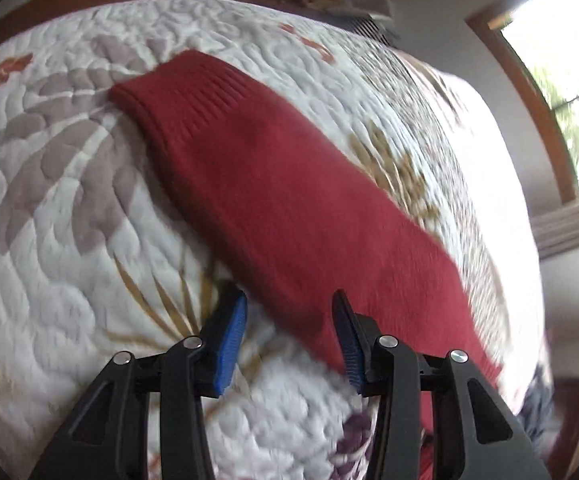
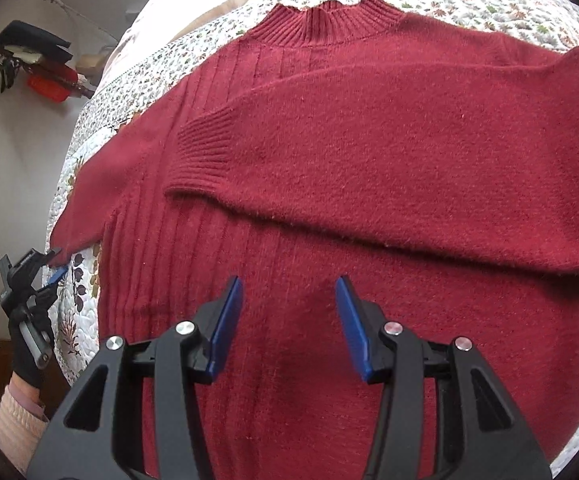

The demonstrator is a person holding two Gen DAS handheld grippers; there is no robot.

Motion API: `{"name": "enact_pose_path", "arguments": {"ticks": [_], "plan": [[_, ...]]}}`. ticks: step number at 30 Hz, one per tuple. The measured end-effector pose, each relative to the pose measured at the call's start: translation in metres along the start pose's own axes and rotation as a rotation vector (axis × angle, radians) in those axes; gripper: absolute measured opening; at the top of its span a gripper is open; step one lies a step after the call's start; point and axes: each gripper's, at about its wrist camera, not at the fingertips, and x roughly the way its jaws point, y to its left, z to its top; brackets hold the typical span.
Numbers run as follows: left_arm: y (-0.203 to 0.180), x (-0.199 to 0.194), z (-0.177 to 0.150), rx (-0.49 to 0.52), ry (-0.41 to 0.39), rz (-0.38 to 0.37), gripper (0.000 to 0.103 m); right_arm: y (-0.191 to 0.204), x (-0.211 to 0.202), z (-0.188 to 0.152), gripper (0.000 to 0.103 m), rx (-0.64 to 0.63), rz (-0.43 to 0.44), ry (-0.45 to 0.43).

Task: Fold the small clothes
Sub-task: 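Grasp the other sleeve cuff with the left tool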

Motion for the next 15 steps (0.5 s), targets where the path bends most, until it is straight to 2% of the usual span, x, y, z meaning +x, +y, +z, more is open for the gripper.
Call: {"name": "enact_pose_path", "arguments": {"ticks": [5, 12, 14, 15], "plan": [[0.005, 0.011, 0.02, -0.025, -0.024, -0.02, 0.044, 0.001, 0.005, -0.003, 0.048, 0.0, -0.025, 0.002], [-0.002, 0.013, 0.035, 0.0, -0.059, 0.021, 0.041, 0.002, 0.009, -0.006, 0.049, -0.013, -0.043, 0.002], [-0.007, 0.014, 0.036, 0.022, -0.068, 0.047, 0.034, 0.001, 0.009, -0.007, 0.049, -0.008, -0.042, 0.002], [-0.009, 0.014, 0.037, 0.028, -0.071, 0.048, 0.026, 0.001, 0.008, -0.007, 0.049, -0.005, -0.04, 0.002]]}}
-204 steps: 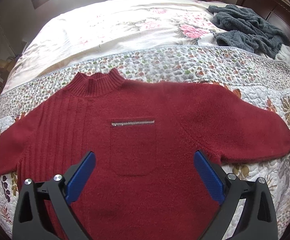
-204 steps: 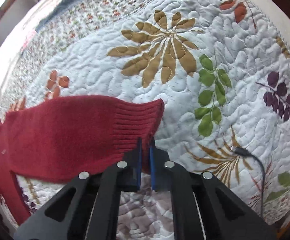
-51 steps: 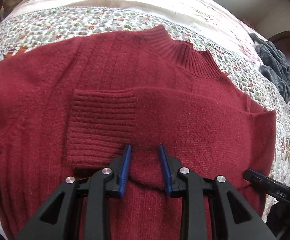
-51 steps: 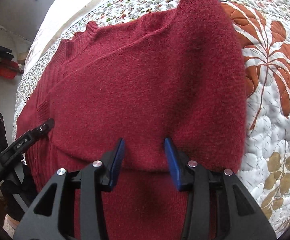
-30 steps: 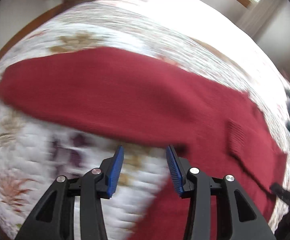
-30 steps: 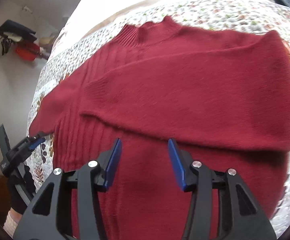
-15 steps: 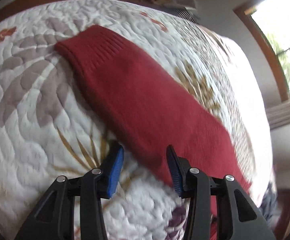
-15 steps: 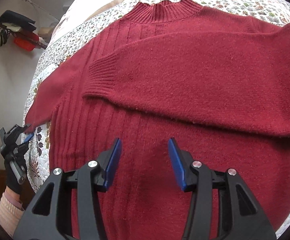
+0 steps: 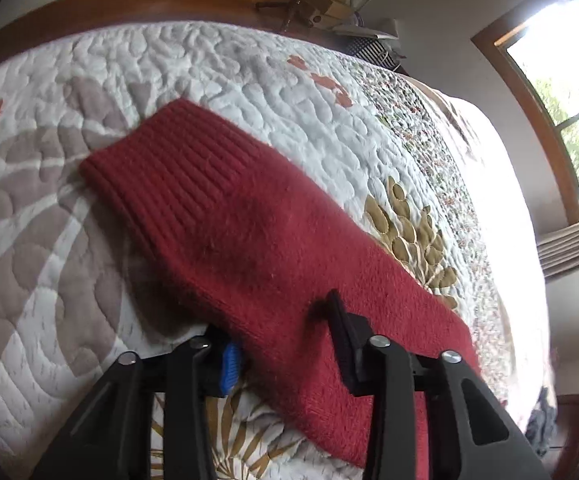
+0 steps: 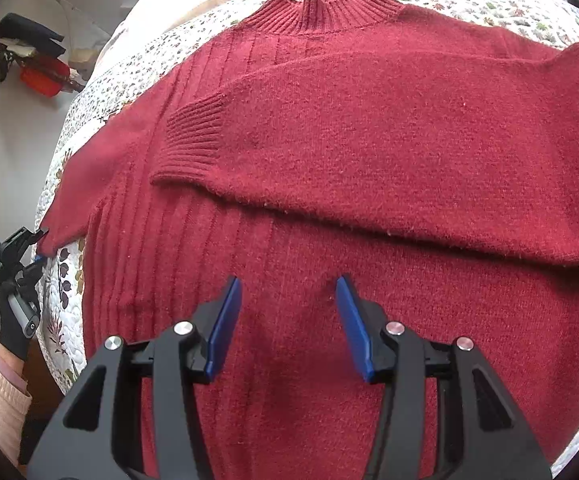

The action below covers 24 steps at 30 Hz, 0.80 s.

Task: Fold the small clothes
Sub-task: 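Grasp the other sleeve cuff with the left tool, then fold the held sleeve with the left tool across the sweater body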

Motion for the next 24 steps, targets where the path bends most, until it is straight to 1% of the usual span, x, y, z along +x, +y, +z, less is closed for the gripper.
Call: {"name": "enact_pose_path", "arguments": {"ticks": [2, 5, 9, 12, 15, 18, 24], "plan": [[-0.003, -0.001, 0.001, 0.007, -0.004, -0.008, 0.018, -0.001, -0.001, -0.001, 0.049, 0.004, 0.003, -0.001], [-0.009, -0.005, 0.001, 0.034, -0.015, -0.013, 0.011, -0.004, -0.004, -0.003, 0.049, 0.005, 0.004, 0.0], [-0.023, -0.016, -0.003, 0.079, -0.039, -0.021, 0.01, -0.008, -0.009, -0.006, 0.049, 0.01, 0.004, -0.003], [-0.041, -0.031, -0.011, 0.133, -0.061, -0.055, 0.009, -0.013, -0.015, -0.009, 0.049, 0.018, 0.002, -0.009], [-0.061, -0.044, -0.022, 0.173, -0.064, -0.102, 0.009, -0.019, -0.021, -0.013, 0.049, 0.029, 0.004, -0.017], [-0.089, -0.056, -0.04, 0.228, -0.062, -0.155, 0.009, -0.025, -0.026, -0.016, 0.049, 0.038, 0.006, -0.02], [-0.151, -0.075, -0.089, 0.36, -0.037, -0.25, 0.009, -0.037, -0.037, -0.02, 0.049, 0.054, 0.012, -0.036]]}}
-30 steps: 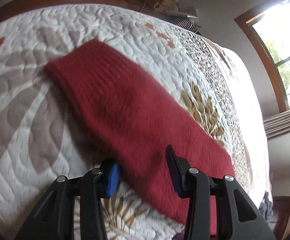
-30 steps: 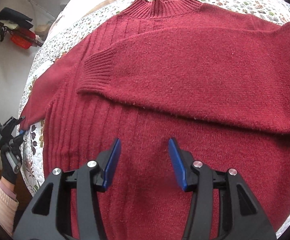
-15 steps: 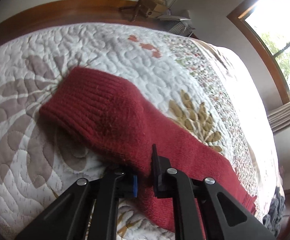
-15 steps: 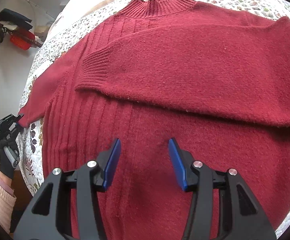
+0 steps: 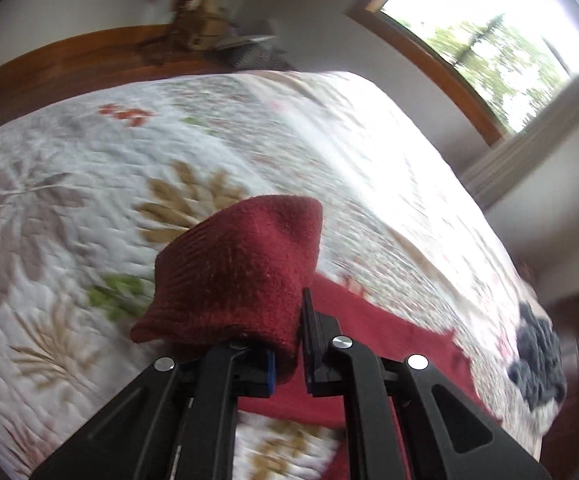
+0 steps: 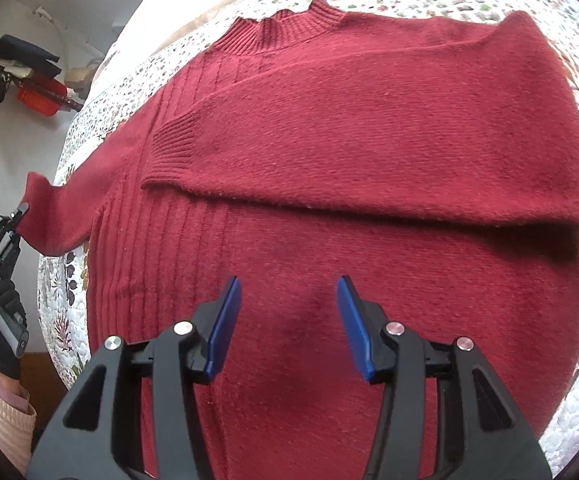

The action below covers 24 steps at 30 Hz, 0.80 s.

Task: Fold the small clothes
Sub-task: 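Fold the held sleeve with the left tool across the sweater body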

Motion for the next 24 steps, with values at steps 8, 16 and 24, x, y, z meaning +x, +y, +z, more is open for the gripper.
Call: {"name": "enact_pose_path", "arguments": {"ticks": [8, 16, 24], "plan": [[-0.104, 0.021, -0.046, 0.154, 0.081, -0.154, 0.009, -0.022, -0.013, -0.004, 0.05, 0.031, 0.01, -0.017], [-0.162, 0.05, -0.095, 0.154, 0.145, -0.206, 0.009, -0.05, -0.024, -0.01, 0.05, 0.065, 0.01, -0.029], [-0.192, 0.077, -0.126, 0.148, 0.202, -0.219, 0.009, -0.071, -0.032, -0.013, 0.05, 0.088, 0.006, -0.04]]}}
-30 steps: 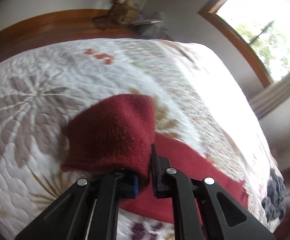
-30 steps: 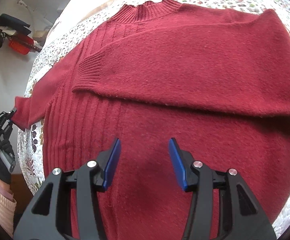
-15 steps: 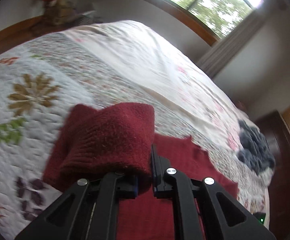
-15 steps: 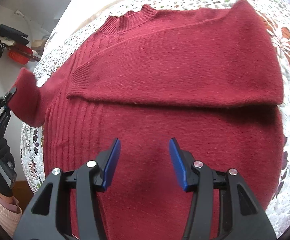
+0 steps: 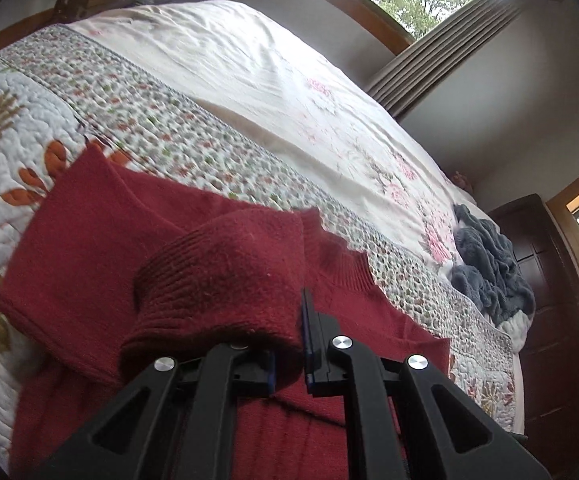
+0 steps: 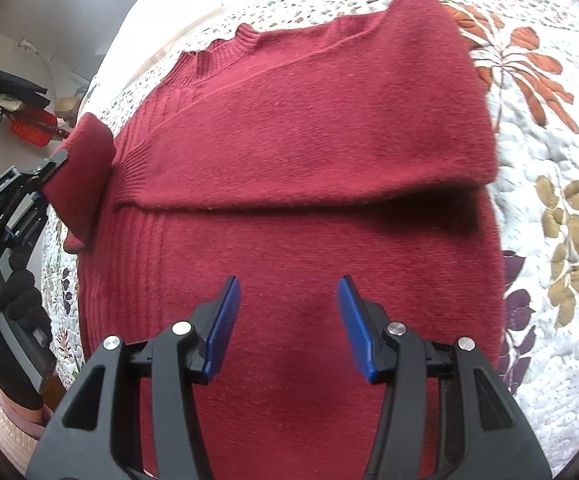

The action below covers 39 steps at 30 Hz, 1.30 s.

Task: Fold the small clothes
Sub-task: 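Fold the held sleeve with the left tool across the sweater body, then release the sleeve from the left tool onto the sweater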

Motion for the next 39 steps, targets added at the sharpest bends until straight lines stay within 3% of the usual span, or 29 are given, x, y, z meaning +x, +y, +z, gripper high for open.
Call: {"name": "enact_pose_path", "arguments": {"ticks": [5, 15, 18, 21, 23, 28, 32, 39], "plan": [[-0.011, 0.028, -0.017, 0.03, 0.053, 0.0, 0.01, -0.007, -0.004, -0.001, 0.05, 0.006, 0.001, -0.003], [0.003, 0.065, -0.046, 0.012, 0.193, 0.016, 0.015, -0.012, -0.003, -0.005, 0.051, 0.018, -0.011, 0.007], [0.011, 0.059, -0.054, 0.009, 0.215, 0.003, 0.018, -0.006, -0.003, -0.003, 0.052, 0.012, -0.015, 0.006], [0.018, 0.04, -0.061, 0.035, 0.239, -0.011, 0.033, 0.004, -0.003, 0.003, 0.053, 0.002, -0.009, 0.007], [0.027, 0.02, -0.063, 0.057, 0.258, -0.023, 0.033, 0.014, -0.001, 0.009, 0.053, -0.006, 0.006, 0.009], [0.061, -0.031, -0.037, 0.077, 0.159, 0.061, 0.033, 0.052, 0.008, 0.031, 0.055, -0.037, 0.072, 0.012], [0.089, -0.05, 0.001, 0.084, 0.065, 0.187, 0.037, 0.092, 0.027, 0.052, 0.057, -0.059, 0.156, 0.042], [0.116, -0.016, 0.023, 0.097, 0.117, 0.316, 0.037, 0.136, 0.068, 0.08, 0.057, -0.047, 0.219, 0.104]]}}
